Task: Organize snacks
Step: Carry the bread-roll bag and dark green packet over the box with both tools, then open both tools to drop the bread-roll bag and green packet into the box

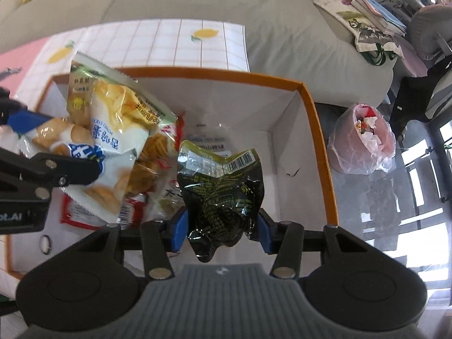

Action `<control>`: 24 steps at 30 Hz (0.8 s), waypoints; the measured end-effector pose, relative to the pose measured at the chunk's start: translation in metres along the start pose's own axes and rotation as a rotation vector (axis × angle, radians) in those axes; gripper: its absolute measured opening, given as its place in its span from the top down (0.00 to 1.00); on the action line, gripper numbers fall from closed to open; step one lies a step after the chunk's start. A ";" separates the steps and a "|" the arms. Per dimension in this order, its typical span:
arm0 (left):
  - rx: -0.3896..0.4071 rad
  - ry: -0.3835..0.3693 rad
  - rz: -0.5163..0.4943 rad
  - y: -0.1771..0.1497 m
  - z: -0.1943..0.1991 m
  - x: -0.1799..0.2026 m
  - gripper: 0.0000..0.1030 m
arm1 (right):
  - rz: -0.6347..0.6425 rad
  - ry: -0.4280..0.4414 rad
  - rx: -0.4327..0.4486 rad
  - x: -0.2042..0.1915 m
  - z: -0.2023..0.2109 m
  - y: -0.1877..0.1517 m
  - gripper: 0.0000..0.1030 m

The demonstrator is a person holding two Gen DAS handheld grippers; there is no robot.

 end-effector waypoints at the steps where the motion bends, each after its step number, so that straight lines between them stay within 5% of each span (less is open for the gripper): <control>1: -0.004 -0.002 -0.005 -0.001 -0.003 0.001 0.41 | 0.009 -0.007 -0.005 0.001 -0.003 0.000 0.52; 11: 0.006 -0.038 -0.026 0.010 -0.017 0.021 0.41 | 0.058 -0.045 -0.032 0.005 -0.025 -0.001 0.51; 14: -0.001 -0.098 -0.008 0.010 -0.022 0.025 0.41 | 0.079 -0.052 -0.030 0.006 -0.025 -0.003 0.51; 24: -0.026 -0.052 -0.050 0.010 -0.027 0.028 0.29 | 0.146 -0.064 -0.033 0.002 -0.025 -0.008 0.48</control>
Point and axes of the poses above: each gripper's, at about its wrist camera, not at the fingertips, and z roughly against the way its jaws point, x to its right, y to its top, the point moved 10 cm from there along -z, roughly the way its jaws point, and after that the axes turned 7 degrees about -z, right-handed, at the moved point
